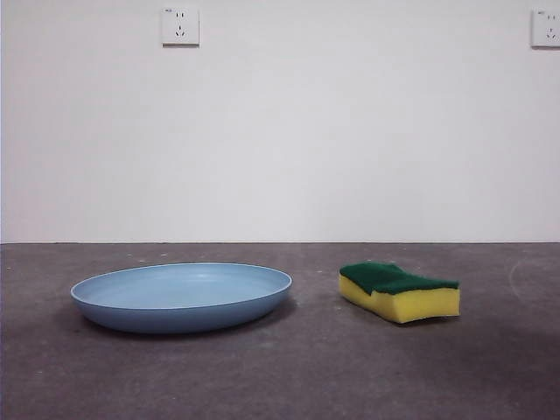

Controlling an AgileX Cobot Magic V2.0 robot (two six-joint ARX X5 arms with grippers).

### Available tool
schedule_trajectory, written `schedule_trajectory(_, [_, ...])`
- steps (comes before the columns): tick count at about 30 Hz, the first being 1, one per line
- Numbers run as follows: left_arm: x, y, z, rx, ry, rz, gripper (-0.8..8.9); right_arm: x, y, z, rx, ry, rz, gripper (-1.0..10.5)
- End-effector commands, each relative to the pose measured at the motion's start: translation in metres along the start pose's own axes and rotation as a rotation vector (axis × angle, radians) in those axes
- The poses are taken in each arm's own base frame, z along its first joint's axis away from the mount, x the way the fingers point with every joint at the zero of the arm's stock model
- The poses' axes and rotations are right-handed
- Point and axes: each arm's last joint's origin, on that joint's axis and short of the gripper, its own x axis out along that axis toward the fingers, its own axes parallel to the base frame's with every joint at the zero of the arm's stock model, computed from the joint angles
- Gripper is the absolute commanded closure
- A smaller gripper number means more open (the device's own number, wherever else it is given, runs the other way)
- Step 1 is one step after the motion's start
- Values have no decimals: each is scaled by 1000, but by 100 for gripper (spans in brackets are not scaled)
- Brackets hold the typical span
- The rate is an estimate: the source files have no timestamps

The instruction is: Pick up the plate,pick up the cloth,clean the plate with the cloth

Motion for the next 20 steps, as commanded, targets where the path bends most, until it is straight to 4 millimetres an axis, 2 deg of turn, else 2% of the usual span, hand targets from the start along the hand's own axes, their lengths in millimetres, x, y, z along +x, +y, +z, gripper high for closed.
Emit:
schedule_trajectory(1, [-3, -1, 12, -61, -35, -8, 819, -3, 3, 13, 28, -30, 6, 957])
schedule_trajectory(6, [-7, -6, 43, -80, -62, -27, 819, -5, 8, 36, 60, -35, 6, 957])
schedule_trajectory(11, [-2, -11, 77, -76, 1, -27, 819, 0, 15, 68, 61, -7, 4, 957])
schedule_trajectory(16, [16, -19, 110, -74, 141, -105, 819, 13, 22, 105, 50, 28, -2, 956])
schedule_trajectory(20, [37, -25, 128, -32, 283, -177, 818, 28, 28, 131, -7, 100, 50, 954])
